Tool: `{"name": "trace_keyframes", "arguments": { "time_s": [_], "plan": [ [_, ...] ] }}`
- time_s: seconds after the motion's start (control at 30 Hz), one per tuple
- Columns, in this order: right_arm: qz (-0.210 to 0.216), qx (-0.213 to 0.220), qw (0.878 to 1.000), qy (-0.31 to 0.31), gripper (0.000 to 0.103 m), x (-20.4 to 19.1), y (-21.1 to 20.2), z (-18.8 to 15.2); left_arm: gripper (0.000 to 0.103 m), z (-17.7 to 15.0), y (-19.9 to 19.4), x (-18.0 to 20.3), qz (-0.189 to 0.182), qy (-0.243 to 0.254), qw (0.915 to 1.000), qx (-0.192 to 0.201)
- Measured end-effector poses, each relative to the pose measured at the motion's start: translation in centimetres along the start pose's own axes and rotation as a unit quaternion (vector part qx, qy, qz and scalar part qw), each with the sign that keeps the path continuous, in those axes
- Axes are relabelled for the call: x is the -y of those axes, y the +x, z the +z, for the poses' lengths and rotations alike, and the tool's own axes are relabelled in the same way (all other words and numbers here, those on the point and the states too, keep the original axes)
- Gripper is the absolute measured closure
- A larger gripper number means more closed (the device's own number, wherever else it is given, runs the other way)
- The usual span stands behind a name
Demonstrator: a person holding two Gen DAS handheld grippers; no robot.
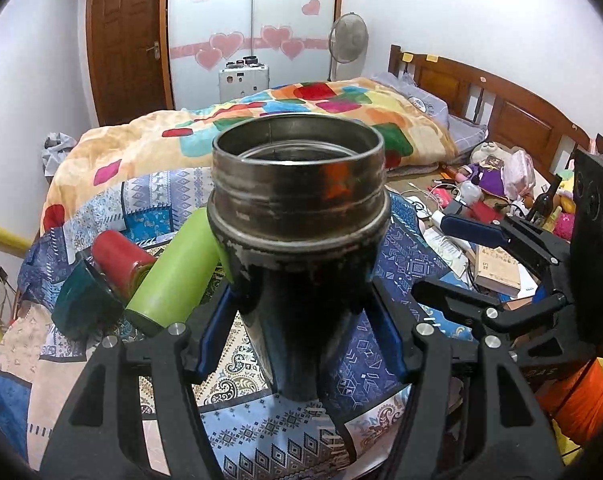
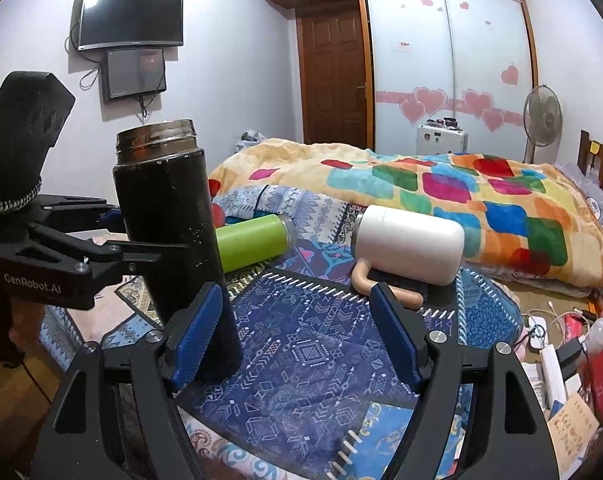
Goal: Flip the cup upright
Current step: 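Rotate the black bottle upright with the left tool and lower it onto the quilt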
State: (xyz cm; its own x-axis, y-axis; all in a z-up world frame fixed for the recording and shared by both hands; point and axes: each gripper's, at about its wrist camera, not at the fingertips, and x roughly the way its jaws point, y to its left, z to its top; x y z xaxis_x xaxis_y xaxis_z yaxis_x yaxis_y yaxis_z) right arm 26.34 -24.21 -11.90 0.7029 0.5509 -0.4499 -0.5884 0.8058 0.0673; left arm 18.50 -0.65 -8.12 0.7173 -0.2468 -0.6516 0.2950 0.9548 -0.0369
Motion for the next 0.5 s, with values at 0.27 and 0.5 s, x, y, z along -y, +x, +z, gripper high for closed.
{"name": "trace_keyframes", "arguments": {
  "time_s": [0.27,0.5],
  "plan": [
    [-0.004,0.010,1.000,0.001,0.029,-0.7,-1.6,0.2,0.038,-0.9,-1.2,0.5,0.022,0.002,0.9996,0.017],
    [-0.011,0.039,0.999,0.003,0.029,-2.1,-5.1,0.8,0.037,-2.2,-5.4,1.0,0.033,-0.018,0.9975,0.059]
  ]
}}
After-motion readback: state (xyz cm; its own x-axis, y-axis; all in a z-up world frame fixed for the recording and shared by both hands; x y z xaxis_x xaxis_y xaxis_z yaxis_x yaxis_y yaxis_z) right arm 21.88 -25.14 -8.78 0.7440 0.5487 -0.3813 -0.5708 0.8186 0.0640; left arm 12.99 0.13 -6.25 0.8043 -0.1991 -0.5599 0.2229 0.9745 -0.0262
